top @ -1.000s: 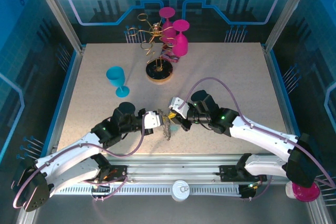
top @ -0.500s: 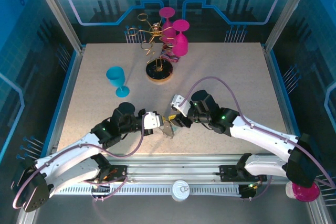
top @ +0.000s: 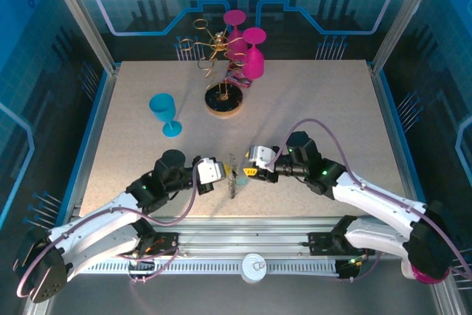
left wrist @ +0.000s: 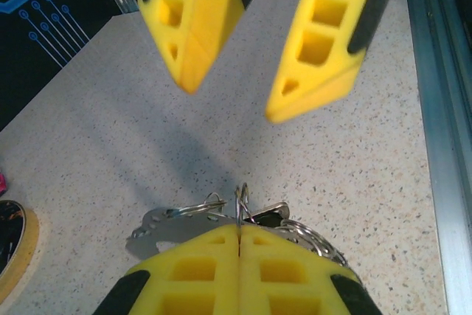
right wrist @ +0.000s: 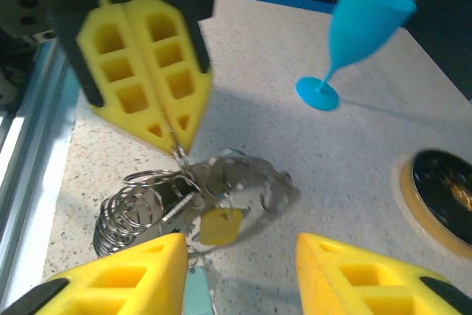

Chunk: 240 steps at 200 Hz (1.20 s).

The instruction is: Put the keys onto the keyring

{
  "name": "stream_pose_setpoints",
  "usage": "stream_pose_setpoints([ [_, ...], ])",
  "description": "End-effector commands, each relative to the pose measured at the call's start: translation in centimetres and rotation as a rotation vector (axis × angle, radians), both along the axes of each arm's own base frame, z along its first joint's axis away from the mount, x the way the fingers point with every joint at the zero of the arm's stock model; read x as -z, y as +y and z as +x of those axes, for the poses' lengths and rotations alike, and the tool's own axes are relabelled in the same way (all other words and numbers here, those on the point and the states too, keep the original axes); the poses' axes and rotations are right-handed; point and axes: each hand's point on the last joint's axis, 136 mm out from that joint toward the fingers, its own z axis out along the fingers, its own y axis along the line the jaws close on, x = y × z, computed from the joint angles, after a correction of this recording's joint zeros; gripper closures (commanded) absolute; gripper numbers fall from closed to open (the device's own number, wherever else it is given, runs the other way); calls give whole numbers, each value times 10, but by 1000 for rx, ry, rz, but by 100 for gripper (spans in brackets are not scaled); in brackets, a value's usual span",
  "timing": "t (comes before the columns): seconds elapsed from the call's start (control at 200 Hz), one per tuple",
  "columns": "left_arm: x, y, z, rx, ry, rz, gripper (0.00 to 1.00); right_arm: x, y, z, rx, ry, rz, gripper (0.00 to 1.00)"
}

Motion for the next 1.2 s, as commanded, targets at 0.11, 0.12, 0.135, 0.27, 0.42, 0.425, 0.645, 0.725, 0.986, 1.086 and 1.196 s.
stream_pose_setpoints([
  [0.11,-9,-6,-8,39,7,-72,100,-22,26,-15,-214,-29,98,68],
  [0.12,-10,-6,-8,38,6,-73,100,-21,26,-15,-217,-24,97,68],
  [0.135,-10,-6,-8,39,6,-73,100,-22,27,-16,-223,-20,99,69],
  [0.27,-9,-7,-9,48,7,-76,100,-17,30,-15,-228,1,100,72],
  [0.42,-10,-7,-10,54,5,-79,100,-13,32,-13,-227,7,96,74],
  [0.425,-11,-7,-10,54,5,-80,100,-13,32,-13,-227,8,95,74],
  [0.645,-12,-8,-10,59,2,-83,100,-7,36,-12,-236,17,84,79],
  [0.725,-11,-8,-10,59,4,-81,100,-7,38,-12,-246,21,85,83],
  [0.986,-12,-7,-8,45,5,-73,97,-11,39,-14,-264,20,76,100],
  [1.086,-10,-6,-6,40,7,-40,83,-12,37,-17,-268,23,44,100],
  [1.196,-9,-5,-5,41,11,-5,82,-8,37,-19,-267,37,-44,100],
])
